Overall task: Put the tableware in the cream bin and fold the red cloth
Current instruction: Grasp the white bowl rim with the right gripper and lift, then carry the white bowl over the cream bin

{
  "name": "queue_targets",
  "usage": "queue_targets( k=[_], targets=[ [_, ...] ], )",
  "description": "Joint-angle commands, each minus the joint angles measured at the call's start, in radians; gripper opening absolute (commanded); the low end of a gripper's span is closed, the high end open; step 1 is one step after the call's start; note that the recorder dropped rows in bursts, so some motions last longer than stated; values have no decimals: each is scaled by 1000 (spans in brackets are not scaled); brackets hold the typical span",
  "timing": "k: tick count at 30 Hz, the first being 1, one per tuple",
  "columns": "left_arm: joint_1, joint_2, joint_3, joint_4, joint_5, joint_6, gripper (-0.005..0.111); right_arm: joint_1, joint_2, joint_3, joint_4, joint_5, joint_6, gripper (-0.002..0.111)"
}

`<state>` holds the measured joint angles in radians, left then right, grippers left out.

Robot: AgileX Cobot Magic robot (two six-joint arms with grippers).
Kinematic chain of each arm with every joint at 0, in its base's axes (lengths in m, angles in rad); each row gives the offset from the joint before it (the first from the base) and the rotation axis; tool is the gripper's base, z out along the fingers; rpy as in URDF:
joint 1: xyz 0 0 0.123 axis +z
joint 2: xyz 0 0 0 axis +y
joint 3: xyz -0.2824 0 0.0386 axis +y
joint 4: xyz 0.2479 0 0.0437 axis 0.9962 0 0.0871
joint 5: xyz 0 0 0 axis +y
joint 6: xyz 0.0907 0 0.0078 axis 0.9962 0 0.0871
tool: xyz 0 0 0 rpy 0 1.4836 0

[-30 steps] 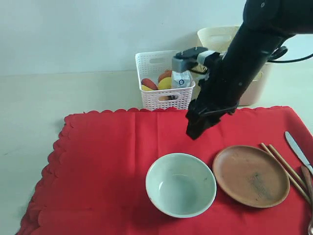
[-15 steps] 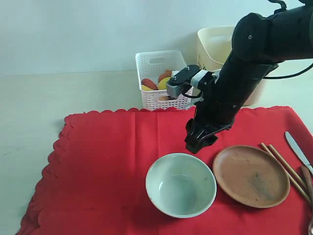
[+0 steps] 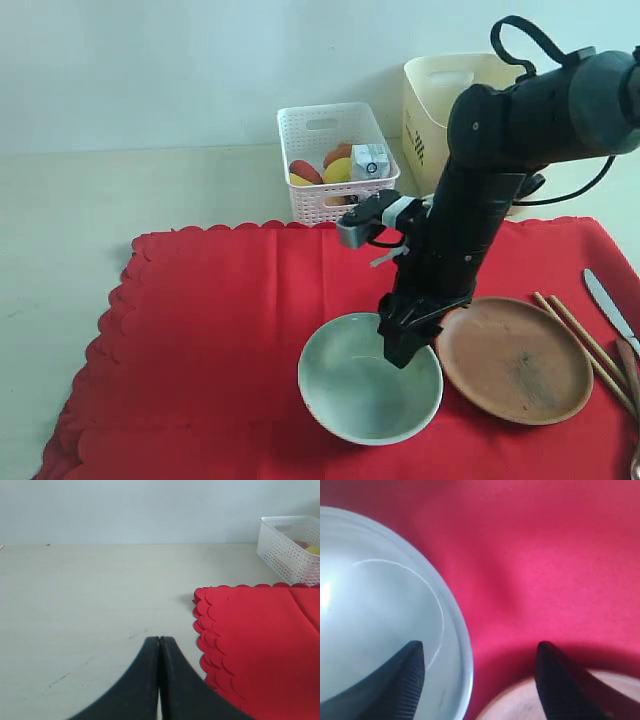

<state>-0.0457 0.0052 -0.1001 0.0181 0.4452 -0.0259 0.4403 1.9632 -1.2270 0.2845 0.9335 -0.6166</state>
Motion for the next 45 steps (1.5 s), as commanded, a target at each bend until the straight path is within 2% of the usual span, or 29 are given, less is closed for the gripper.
queue_targets(
  k=[1, 2, 3, 4, 5, 7, 14, 19, 27, 30, 35, 45],
  targets=[
    [1, -5, 2, -4, -12, 1, 0, 2, 18, 3, 7, 6, 44, 48],
    [1, -5, 2, -4, -12, 1, 0, 2, 20, 3, 7, 6, 49, 41],
    [1, -5, 2, -4, -12, 1, 0, 2, 20, 3, 7, 19, 55, 28],
    [1, -5, 2, -4, -12, 1, 0, 2, 20, 3, 7, 26, 62, 21],
    [1, -5, 2, -4, -12, 1, 0, 2, 18, 3, 5, 45, 64, 9],
    [1, -5, 2, -4, -12, 1, 0, 2, 17, 3, 5, 47, 64, 0],
    [1, -5, 2, -4, -12, 1, 0, 2, -37, -55, 14, 72, 89, 0],
    [1, -5, 2, -4, -12, 1, 0, 2, -149, -89, 91, 55, 132, 0],
    [1, -5, 2, -4, -12, 1, 0, 2, -290, -89, 76, -81, 153, 0],
    [1, -5, 2, -4, -12, 1, 0, -7, -320, -90, 30, -166, 237, 0],
    [1, -5, 2, -4, -12, 1, 0, -73, -320, -142, -21, -251, 342, 0],
    [1, -5, 2, -4, -12, 1, 0, -283, -237, -306, -24, -281, 342, 0]
  ],
)
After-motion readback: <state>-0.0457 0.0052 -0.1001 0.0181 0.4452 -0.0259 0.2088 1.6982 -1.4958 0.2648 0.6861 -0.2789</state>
